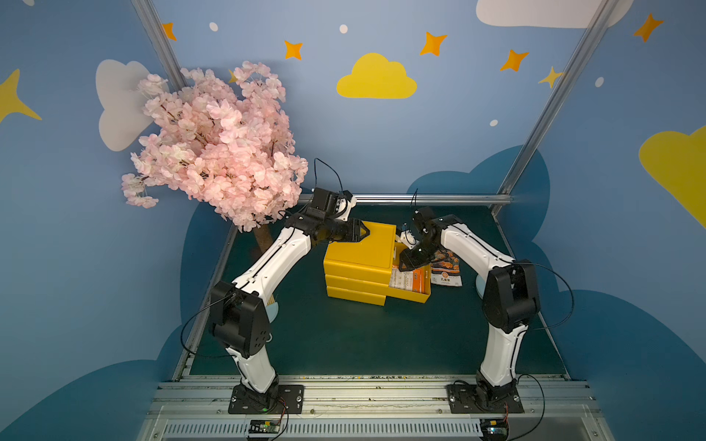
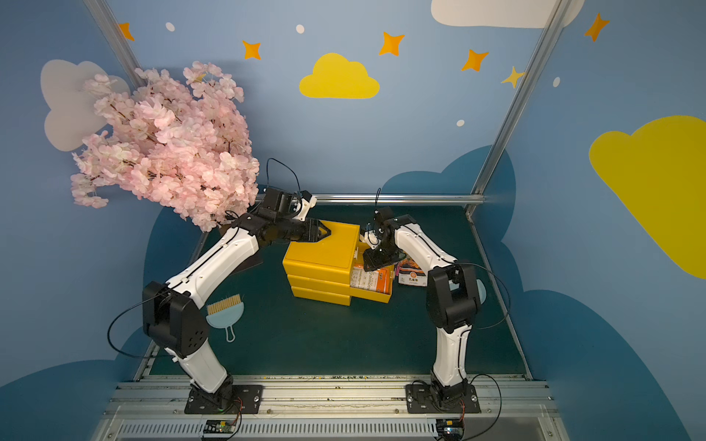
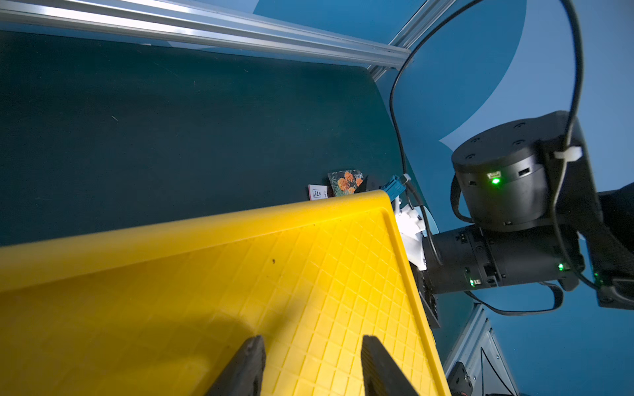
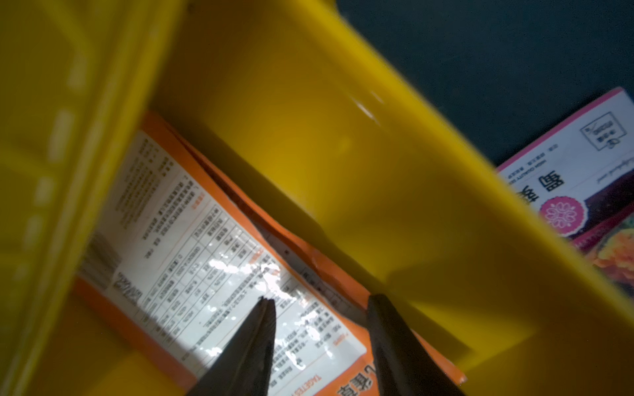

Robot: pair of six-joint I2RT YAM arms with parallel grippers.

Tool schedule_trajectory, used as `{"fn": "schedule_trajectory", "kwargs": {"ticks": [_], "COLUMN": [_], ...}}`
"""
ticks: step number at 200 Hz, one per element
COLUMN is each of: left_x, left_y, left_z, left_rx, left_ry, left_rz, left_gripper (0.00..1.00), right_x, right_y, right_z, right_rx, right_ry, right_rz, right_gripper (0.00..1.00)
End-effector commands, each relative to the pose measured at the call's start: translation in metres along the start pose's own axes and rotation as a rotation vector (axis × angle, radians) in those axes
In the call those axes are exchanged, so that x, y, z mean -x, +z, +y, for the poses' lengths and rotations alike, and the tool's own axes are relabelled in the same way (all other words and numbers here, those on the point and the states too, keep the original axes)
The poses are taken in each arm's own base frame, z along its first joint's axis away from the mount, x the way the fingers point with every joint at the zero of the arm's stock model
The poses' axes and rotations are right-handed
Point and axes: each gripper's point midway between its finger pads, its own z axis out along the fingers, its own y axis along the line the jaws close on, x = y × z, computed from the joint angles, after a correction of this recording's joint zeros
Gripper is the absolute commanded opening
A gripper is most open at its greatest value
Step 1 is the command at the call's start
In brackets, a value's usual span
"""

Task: Take the seed bags out of the drawer
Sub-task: Pick up the seed packet from the drawer.

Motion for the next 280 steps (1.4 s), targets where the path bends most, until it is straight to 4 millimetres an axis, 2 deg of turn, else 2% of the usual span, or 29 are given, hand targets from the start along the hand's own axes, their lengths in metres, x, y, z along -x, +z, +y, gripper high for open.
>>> {"fn": "schedule_trajectory", "kwargs": {"ticks": [1,82,125,147,209,224,235,243,258,280], "left_x": [-0.095,-0.095,-0.095,-0.094,-0.096,-0.095,-0.095,-0.095,-0.094,-0.095], "left_y": [0.029,0.029,0.028,0.028,0.028,0.028,0.028,0.028,0.028,0.028], "left_z": [0.061,0.060,0.060,0.059,0.058,0.058,0.058,0.058,0.057,0.057], "left_rx": [0.188,0.183,0.184,0.184,0.186,0.187,0.183,0.182,0.181,0.182], "left_ry": [-0.173,-0.175,-0.175,-0.175,-0.170,-0.171,-0.171,-0.173,-0.170,-0.170], "left_rz": [0.331,0.332,0.329,0.327,0.330,0.326,0.326,0.327,0.323,0.326], "left_gripper": [0.52,0.52,0.52,0.52,0.52,0.52,0.52,0.52,0.52,0.52], "right_x": [0.004,-0.002,-0.007,-0.011,-0.014,-0.014,-0.015,-0.015,-0.016,-0.017], "right_y": [-0.002,0.005,0.001,0.004,0.003,0.000,0.000,0.001,0.003,0.006], "right_z": [-0.003,0.004,0.015,0.014,0.023,0.027,0.028,0.028,0.027,0.025], "right_rx": [-0.019,0.010,0.049,0.046,0.085,0.101,0.108,0.108,0.109,0.102], "right_ry": [-0.017,-0.020,-0.027,-0.024,-0.020,-0.021,-0.017,-0.016,-0.012,-0.008], "right_rz": [0.003,0.027,0.026,0.037,0.039,0.032,0.031,0.033,0.040,0.047], "right_gripper": [0.50,0.50,0.46,0.44,0.31,0.23,0.12,0.10,0.10,0.18]}}
